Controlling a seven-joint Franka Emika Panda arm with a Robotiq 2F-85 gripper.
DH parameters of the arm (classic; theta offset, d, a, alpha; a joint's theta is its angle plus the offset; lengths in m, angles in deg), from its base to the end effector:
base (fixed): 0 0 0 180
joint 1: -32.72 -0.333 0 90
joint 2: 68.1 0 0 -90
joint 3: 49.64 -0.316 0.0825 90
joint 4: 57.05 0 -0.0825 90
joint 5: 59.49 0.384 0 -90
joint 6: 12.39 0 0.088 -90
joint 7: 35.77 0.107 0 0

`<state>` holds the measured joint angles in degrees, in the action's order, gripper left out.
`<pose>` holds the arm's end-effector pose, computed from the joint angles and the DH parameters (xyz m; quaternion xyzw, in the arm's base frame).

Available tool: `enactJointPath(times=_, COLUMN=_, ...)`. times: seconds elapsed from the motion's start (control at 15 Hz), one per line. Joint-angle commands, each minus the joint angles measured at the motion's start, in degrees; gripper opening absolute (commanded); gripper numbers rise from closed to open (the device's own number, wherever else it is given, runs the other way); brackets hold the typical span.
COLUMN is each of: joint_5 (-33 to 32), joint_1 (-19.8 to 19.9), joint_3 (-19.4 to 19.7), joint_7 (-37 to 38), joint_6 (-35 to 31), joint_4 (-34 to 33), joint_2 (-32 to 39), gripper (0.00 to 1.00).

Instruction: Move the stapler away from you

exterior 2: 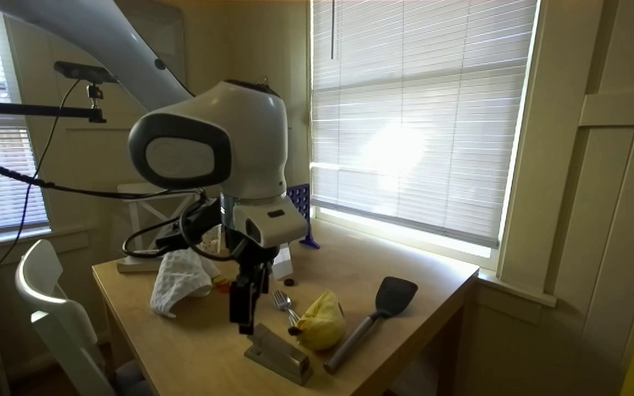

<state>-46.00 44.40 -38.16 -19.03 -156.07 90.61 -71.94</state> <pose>0.4060 -0.1747 0.2846 -0.9008 0.4275 -0.0017 0.0760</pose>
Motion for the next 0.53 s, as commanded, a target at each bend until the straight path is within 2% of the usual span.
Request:
enactJointPath(times=0.0, joint_5=2.51, joint_1=-0.56, joint_3=-0.75, joint_7=4.53, joint_6=-0.26, joint_4=-1.46, joint_2=2.64, gripper=1.00)
enactJointPath(times=0.27, joint_5=5.05, joint_1=-1.36, joint_3=-1.60, joint_7=9.56, joint_6=-0.82, joint_4=-1.91, joint_2=5.18, gripper=1.00)
enactJointPath(times=0.47, joint_5=7.91, joint_1=-2.32, joint_3=-2.40, joint_7=9.42, joint_6=-5.76, joint_4=-1.96, joint_2=8.53, gripper=1.00)
